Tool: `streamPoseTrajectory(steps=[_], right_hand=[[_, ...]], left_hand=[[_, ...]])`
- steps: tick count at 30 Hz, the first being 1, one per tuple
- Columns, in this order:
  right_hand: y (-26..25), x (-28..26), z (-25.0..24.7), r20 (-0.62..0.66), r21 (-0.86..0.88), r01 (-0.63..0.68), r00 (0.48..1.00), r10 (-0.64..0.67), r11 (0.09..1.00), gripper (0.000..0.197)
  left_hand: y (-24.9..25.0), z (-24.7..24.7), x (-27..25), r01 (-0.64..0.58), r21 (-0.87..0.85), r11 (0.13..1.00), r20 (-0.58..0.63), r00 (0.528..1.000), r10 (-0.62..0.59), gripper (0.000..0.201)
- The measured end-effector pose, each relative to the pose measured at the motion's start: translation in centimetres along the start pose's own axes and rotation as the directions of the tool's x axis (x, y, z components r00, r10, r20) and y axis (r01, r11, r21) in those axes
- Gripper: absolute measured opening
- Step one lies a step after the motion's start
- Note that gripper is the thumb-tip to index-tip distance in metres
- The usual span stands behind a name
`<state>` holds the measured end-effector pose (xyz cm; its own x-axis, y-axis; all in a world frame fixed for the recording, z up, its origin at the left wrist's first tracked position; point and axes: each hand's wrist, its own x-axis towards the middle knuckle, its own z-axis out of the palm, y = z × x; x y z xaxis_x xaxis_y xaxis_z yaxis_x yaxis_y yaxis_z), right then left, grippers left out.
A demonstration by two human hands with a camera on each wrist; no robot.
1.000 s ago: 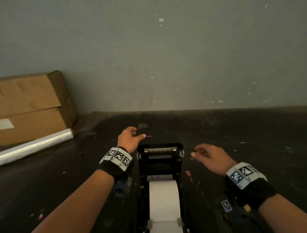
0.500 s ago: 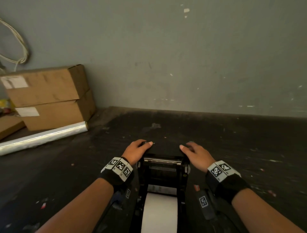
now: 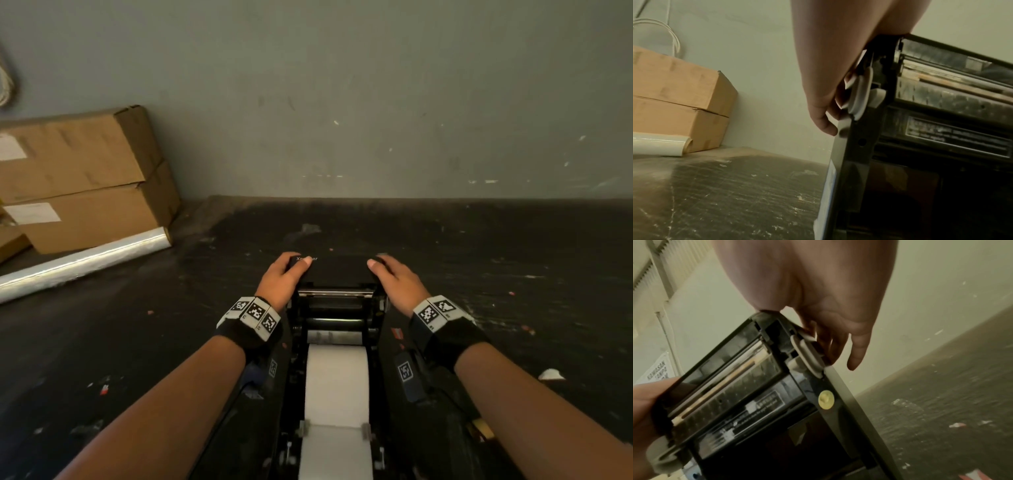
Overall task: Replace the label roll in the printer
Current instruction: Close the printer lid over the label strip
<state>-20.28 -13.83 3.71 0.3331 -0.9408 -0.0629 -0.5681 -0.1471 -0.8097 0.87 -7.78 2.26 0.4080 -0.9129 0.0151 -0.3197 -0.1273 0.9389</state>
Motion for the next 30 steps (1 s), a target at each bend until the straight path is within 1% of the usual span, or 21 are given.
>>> streamPoseTrajectory(steps=[5,7,9,12,14,16,19,21,25,28,30], right_hand=[[0.3,0.0,-0.2,-0.058,0.098,0.054,0.997,-0.048,0.994,0.040],[0.9,-1.7,0.1,-0.064,0.115,0.056,0.997,-0.049,0.992,0.038],[1.8,-4.1,0.6,-0.050,0.104,0.049,0.998,-0.044,0.993,0.045],[3.2,-7.3,1.0,-0.013,0.133,-0.026,1.000,0.028,0.991,0.057],[3.7,-9.1,1.4,0.047,0.136,-0.060,0.997,0.054,0.989,0.065],[3.9,-10.5,1.8,0.096,0.104,-0.080,0.993,0.070,0.991,0.076],[4.5,-11.9,2.4,0.141,0.029,-0.107,0.985,0.102,0.994,0.083],[5.3,-12.7,2.9,0.168,-0.004,-0.115,0.979,0.114,0.993,0.094],[6.5,-14.4,4.1,0.199,-0.127,-0.149,0.965,0.172,0.981,0.105],[7.0,-15.1,4.7,0.209,-0.166,-0.168,0.957,0.201,0.972,0.107],[7.0,-15.1,4.7,0.198,-0.157,-0.182,0.957,0.212,0.971,0.106]], left_hand=[[0.2,0.5,-1.3,-0.100,0.009,0.995,-0.044,0.994,0.100,0.033],[-0.3,0.3,-3.3,-0.134,0.015,0.991,-0.030,0.990,0.135,0.038],[-1.2,0.1,-5.6,-0.125,-0.008,0.992,0.028,0.992,0.126,0.049],[-2.6,-0.1,-8.3,-0.036,-0.025,0.999,0.123,0.992,0.039,0.069],[-3.4,-0.3,-10.0,-0.005,-0.018,1.000,0.180,0.984,0.008,0.078],[-3.8,-0.7,-11.3,-0.012,0.006,1.000,0.242,0.970,0.010,0.077],[-5.0,-0.9,-12.4,-0.050,0.025,0.998,0.334,0.942,0.039,0.074],[-6.2,-1.0,-13.2,-0.071,0.043,0.997,0.361,0.931,0.050,0.077],[-8.2,-0.5,-14.8,-0.096,0.077,0.992,0.378,0.924,0.060,0.089],[-8.7,-0.3,-15.4,-0.079,0.090,0.993,0.387,0.921,0.038,0.093],[-8.6,-0.3,-15.4,-0.051,0.088,0.995,0.387,0.922,0.013,0.089]])
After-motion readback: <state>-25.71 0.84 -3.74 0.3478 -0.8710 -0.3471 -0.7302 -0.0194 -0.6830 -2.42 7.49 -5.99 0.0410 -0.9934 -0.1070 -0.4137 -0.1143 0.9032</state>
